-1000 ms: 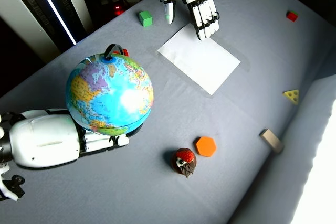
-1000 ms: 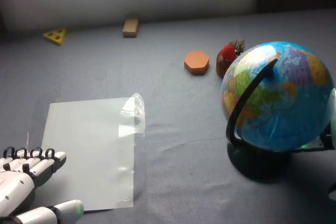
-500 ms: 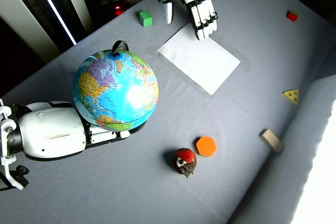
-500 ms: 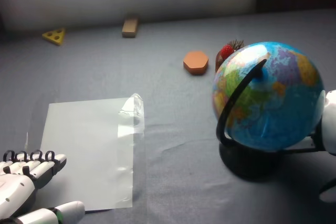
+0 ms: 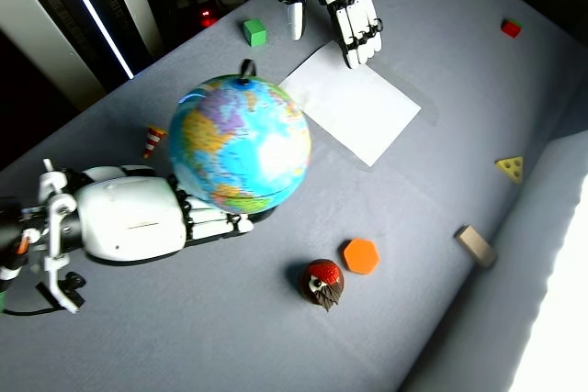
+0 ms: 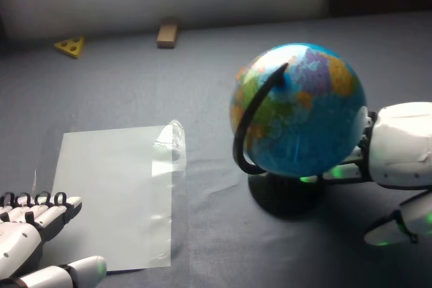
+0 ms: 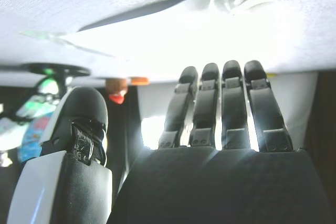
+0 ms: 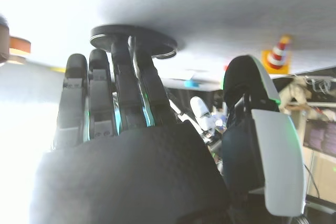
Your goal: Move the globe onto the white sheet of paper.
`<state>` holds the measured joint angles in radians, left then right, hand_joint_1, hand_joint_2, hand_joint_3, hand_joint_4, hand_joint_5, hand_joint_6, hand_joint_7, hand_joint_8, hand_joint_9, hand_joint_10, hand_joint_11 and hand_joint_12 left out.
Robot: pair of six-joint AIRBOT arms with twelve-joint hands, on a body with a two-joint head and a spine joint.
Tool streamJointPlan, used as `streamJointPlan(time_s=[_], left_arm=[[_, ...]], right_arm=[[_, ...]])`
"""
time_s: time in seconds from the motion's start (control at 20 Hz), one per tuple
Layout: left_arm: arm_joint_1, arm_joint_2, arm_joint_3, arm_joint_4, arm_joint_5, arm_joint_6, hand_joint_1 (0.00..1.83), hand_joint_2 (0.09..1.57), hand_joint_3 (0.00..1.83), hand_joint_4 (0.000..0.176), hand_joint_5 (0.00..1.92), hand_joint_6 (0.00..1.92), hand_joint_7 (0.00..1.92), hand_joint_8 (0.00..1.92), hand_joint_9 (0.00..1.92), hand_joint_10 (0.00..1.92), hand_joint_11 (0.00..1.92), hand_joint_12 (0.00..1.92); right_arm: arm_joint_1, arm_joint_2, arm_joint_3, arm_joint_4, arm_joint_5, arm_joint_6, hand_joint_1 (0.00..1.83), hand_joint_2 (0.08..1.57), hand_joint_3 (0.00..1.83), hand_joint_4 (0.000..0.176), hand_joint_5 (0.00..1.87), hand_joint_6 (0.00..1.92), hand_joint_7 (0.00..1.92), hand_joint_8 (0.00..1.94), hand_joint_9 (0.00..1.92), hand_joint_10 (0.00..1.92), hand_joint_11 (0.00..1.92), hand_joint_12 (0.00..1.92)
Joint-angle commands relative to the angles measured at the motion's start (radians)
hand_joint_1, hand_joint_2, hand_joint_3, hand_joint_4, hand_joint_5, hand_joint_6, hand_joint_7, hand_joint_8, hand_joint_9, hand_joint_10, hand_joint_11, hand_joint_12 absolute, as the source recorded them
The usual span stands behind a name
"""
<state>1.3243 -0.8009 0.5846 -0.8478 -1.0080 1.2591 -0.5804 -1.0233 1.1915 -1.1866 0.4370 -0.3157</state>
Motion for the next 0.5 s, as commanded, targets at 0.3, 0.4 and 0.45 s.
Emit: streamJointPlan(time_s=[0.3,0.4,0.45], left_arm=[[-0.01,0.011,-0.005,0.061,-0.078,-0.023,0.0,1.22,0.0,0.0,0.05,0.0,0.05,0.0,0.04,0.0,0.0,0.07],[-0.009,0.021,-0.007,0.067,-0.076,-0.024,0.0,1.22,0.0,0.0,0.05,0.0,0.05,0.0,0.04,0.0,0.0,0.07],[-0.009,0.027,-0.008,0.069,-0.071,-0.025,0.0,1.22,0.0,0.0,0.05,0.0,0.06,0.0,0.04,0.0,0.0,0.07]], right_arm=[[0.079,-0.072,-0.056,0.017,-0.156,-0.002,0.0,1.18,0.0,0.0,0.17,0.0,0.2,0.0,0.11,0.0,0.0,0.12],[0.08,-0.088,-0.063,0.017,-0.162,0.007,0.0,1.18,0.0,0.0,0.17,0.0,0.2,0.0,0.11,0.0,0.0,0.12],[0.082,-0.101,-0.068,0.017,-0.178,0.007,0.0,1.18,0.0,0.0,0.17,0.0,0.2,0.0,0.12,0.01,0.0,0.18]])
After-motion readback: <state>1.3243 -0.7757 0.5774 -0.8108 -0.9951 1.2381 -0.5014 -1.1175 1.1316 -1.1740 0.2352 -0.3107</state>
